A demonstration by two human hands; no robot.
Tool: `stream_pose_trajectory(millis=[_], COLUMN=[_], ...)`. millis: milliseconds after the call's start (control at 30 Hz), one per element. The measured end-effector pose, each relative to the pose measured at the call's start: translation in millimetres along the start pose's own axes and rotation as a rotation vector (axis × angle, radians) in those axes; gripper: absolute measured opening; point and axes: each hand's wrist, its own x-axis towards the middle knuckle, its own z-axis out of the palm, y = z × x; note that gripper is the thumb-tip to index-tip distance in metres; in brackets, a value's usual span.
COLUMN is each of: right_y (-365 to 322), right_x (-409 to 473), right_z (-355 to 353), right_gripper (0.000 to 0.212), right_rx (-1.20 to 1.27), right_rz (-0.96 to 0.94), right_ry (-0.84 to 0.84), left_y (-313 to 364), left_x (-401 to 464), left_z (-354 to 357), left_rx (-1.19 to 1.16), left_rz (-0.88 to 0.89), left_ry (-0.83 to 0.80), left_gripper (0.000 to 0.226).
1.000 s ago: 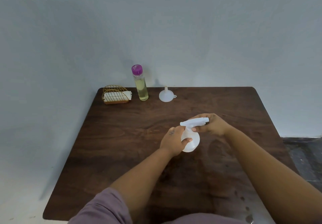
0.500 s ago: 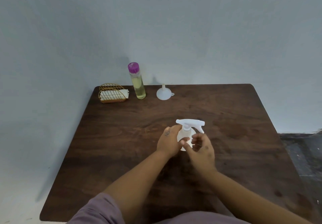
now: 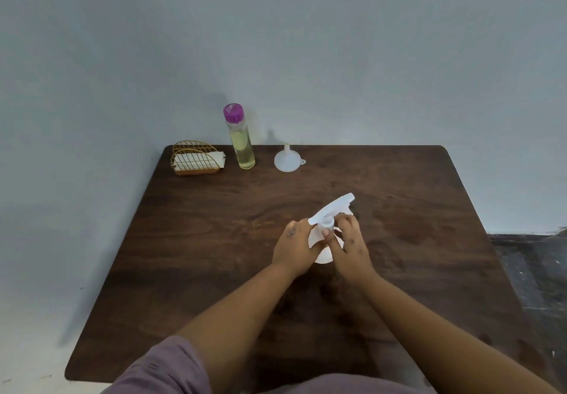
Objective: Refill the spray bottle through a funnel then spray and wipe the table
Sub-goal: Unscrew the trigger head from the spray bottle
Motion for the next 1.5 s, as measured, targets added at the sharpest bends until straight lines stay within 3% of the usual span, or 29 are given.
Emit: stream_pose_trajectory(millis=[133,233,400,500,567,667,733,900,1167,1300,1500], right_y=[-12.0,-13.7,-9.7,-3.0,2.1,1.6,-3.0,-12.6,-10.3,-12.8,-8.8], right_x=[-5.4,-1.8,-2.8,-8.7,-12.2,-14.1,-9.2,7.6,-2.0,-1.0,-8.2], right_z=[9.5,7.7,-4.4,-3.8,2.3,15.6,20.5,13.1,9.0,4.9,4.2], right_gripper=[0.042,0.039,0.02,0.016,0.023,0.056,0.067,0.027,0.04,0.046,0.029], right_rx=[0.048,0.129,0.297,0.21,0.127,0.091,0.071,0.118,0.237,0.341,0.546], right_rz=[0.021,0.072,0.091,0.034,0.019,0.063,0.13,0.233,0.293,0.306,0.312], right_ry=[0.125,0.234,0.193,0.188,0.146,0.102,0.104,0.078,0.241,0.231,0.172], left_y=[-2.1,-4.4,-3.8,-1.2,0.5,4.2,5.3,2.1,0.7,-1.8,0.4], left_x=[-0.3,0.0,-0.5,-2.7,-3.3,-3.8,-4.1,-5.6,-6.0,-5.9,-6.6], left_z=[1.9,3.5,2.5,1.0,0.5,-2.3,-2.5,1.9,4.1,3.4,0.6], left_rx=[-0.025,-0.049,-0.037,-0.055,-0.07,-0.117,-0.12,-0.092,-0.072,-0.064,-0.067], left_rz=[0.005,-0.017,-0.013,-0.011,-0.013,-0.011,-0.008,-0.02,-0.013,-0.02,-0.015], left_ry=[-0.002,0.011,0.037,0.039,0.037,0.023,0.022,0.042,0.035,0.021,0.016], left_gripper=[0.038,0.038,0.044,0.045,0.043,0.032,0.023,0.031,0.029,0.031,0.034])
